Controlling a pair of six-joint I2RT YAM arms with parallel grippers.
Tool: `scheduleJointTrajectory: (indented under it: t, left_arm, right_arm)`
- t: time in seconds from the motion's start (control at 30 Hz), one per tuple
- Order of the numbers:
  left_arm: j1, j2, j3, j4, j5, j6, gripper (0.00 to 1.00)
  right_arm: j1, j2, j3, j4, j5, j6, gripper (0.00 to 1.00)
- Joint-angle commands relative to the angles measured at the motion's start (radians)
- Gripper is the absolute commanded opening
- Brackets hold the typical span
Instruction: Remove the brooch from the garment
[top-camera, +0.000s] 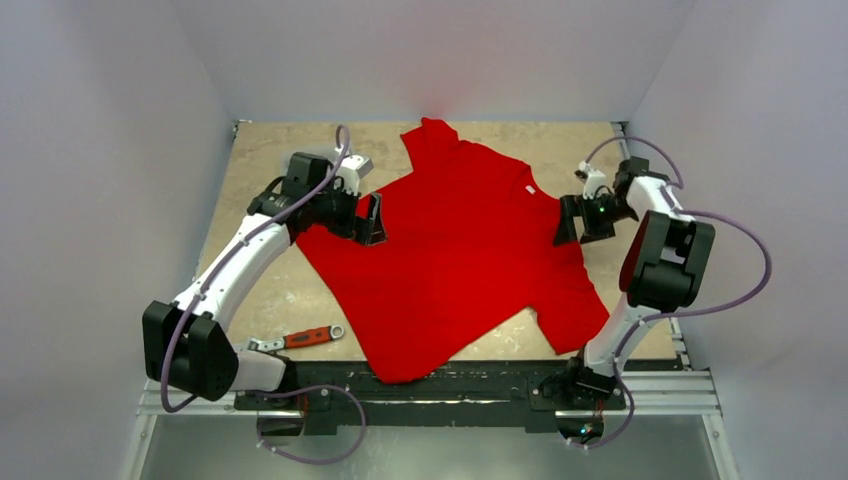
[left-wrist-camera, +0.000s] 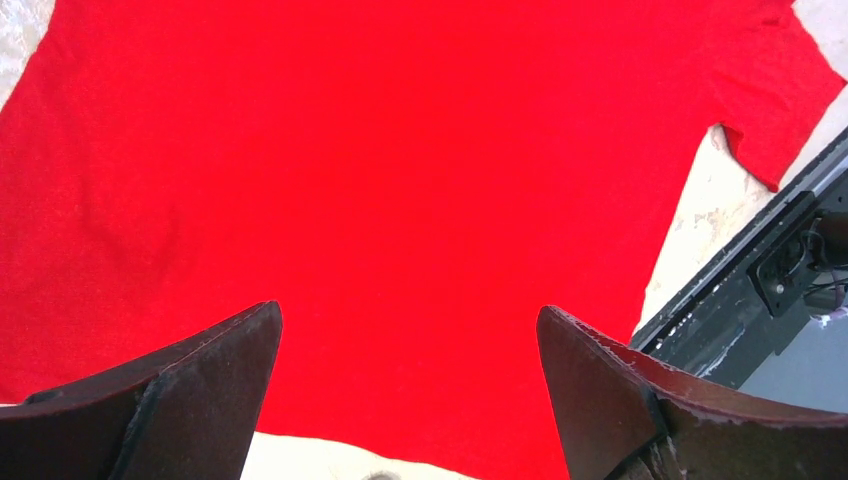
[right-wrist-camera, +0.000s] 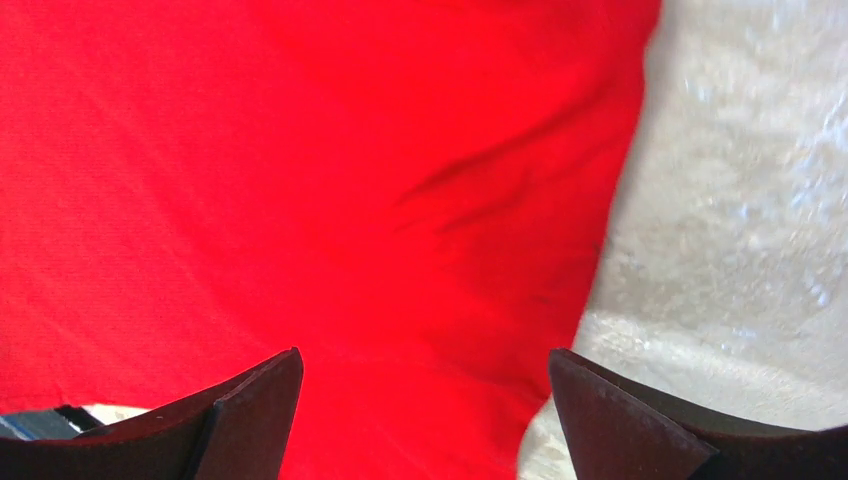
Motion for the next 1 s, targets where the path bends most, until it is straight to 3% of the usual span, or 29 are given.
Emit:
scheduleJointTrajectory:
  t: [0.0, 0.17, 0.4, 0.6, 0.97]
  left_arm:
    - [0.0, 0.014, 0.037, 0.017, -0.013, 0.029, 1.0]
    - [0.002, 0.005, 0.026, -0.011, -0.051, 0.037, 1.0]
    - [0.009, -0.033, -0.015, -0.019, -0.065, 0.034, 1.0]
    - [0.027, -0.026, 0.003, -0.025, -0.066, 0.034, 1.0]
    - [0.056, -0.037, -0.008, -0.025, -0.05, 0.012, 1.0]
  right_arm:
    - [-0.041, 0.048, 0.001, -0.03, 0.017, -0.065, 0.96]
    - [-0.067, 0.077, 0.011, -0.014, 0.016, -0.085, 0.94]
    - [-0.05, -0.013, 0.101, -0.112, -0.067, -0.077, 0.94]
    - [0.029, 0.017, 0.037, -0.06, -0.091, -0.023, 0.94]
    - [-0.011, 0.103, -0.016, 0.012, -0.001, -0.014, 0.94]
